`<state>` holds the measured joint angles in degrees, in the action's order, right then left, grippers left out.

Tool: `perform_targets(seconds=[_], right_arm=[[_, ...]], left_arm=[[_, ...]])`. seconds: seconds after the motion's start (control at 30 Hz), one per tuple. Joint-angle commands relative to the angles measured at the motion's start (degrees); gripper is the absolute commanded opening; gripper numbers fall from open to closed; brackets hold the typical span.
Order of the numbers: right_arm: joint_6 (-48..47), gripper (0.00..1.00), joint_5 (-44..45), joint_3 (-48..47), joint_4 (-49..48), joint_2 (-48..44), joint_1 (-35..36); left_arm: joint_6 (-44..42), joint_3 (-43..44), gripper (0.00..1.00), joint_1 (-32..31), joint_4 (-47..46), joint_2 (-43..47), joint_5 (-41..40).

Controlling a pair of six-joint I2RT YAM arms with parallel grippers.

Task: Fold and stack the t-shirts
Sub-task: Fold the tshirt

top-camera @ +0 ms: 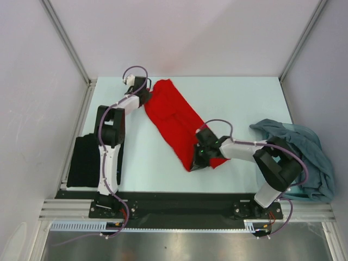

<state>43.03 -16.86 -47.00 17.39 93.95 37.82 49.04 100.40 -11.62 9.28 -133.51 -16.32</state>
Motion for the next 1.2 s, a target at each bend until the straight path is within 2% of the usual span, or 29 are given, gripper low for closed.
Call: perform_targets(seconds=[0.0,0.03,0.17,0.3,0.53,0.6,0.63,0.67,0.73,0.77,0.8,0.87,0.9,0.93,1.03,1.07,1.13,1.17], right_arm=[[0.8,0.0,-5.3,-1.1,-1.6,5.1,11.2],[0.6,0.0,-5.8,-2.2,-2.4,6.2,15.0],[0.6,0.0,-8.4,-8.9,-6.3,12.3,22.3],[-0.7,0.0,-10.1,-15.1,-7.7,17.2,24.5],[0.1,0.01,-15.4,-25.6,-8.9,25.8,24.0],[-0.7,0.13,-16.7,-27.8,-8.3,26.0,24.1],[-2.8,0.23,-18.4,-28.6,-6.0,25.8,24.1],[-4.2,0.27,-18.4,-29.2,-4.1,24.1,24.2],[-6.5,0.42,-19.7,-29.3,-1.3,21.3,24.3],[-7.9,0.45,-20.5,-29.0,0.5,18.7,24.1],[-8.8,0.51,-21.1,-28.8,1.8,17.4,23.9],[-10.6,0.57,-23.9,-28.6,4.1,15.0,22.4],[-11.5,0.59,-24.6,-28.8,5.0,12.9,21.7],[-12.2,0.62,-25.5,-30.4,6.2,11.8,20.6],[-13.2,0.7,-26.1,-34.2,9.0,8.9,14.7],[-13.0,0.7,-25.8,-35.4,9.4,9.0,9.9],[-12.8,0.7,-25.1,-38.3,10.3,11.2,4.9],[-13.1,0.7,-23.9,-41.1,10.3,12.5,-0.2]], left_arm=[[-8.3,7.5,0.25,0.1,-7.6,-3.2,5.9],[-8.3,7.9,0.25,0.1,-8.6,-4.2,7.1],[-8.9,8.0,0.25,0.2,-16.4,-5.5,12.2],[-6.9,5.4,0.24,1.2,-24.6,-6.1,20.0],[-5.0,8.8,0.23,1.6,-28.0,-9.4,22.8],[-4.4,8.4,0.23,2.4,-27.5,-9.0,22.6],[-4.8,8.2,0.25,2.8,-26.8,-8.4,22.7],[-5.7,8.2,0.26,3.3,-25.5,-7.6,23.5],[-11.2,8.2,0.31,4.6,-22.1,-3.0,23.1],[-13.3,8.1,0.38,5.2,-19.9,-1.2,23.8],[-17.0,8.1,0.51,6.3,-18.8,2.3,24.1],[-20.3,9.9,0.58,7.2,-13.0,4.6,24.4],[-23.0,14.0,0.61,8.1,-10.1,5.1,25.1],[-24.0,15.9,0.62,8.3,-3.8,5.7,25.1],[-26.2,17.7,0.66,9.2,1.5,7.9,27.3],[-26.6,17.1,0.67,9.4,2.2,8.3,27.9],[-26.9,14.1,0.68,9.6,2.5,8.9,32.0],[-26.9,13.2,0.68,9.6,2.5,8.7,33.4]])
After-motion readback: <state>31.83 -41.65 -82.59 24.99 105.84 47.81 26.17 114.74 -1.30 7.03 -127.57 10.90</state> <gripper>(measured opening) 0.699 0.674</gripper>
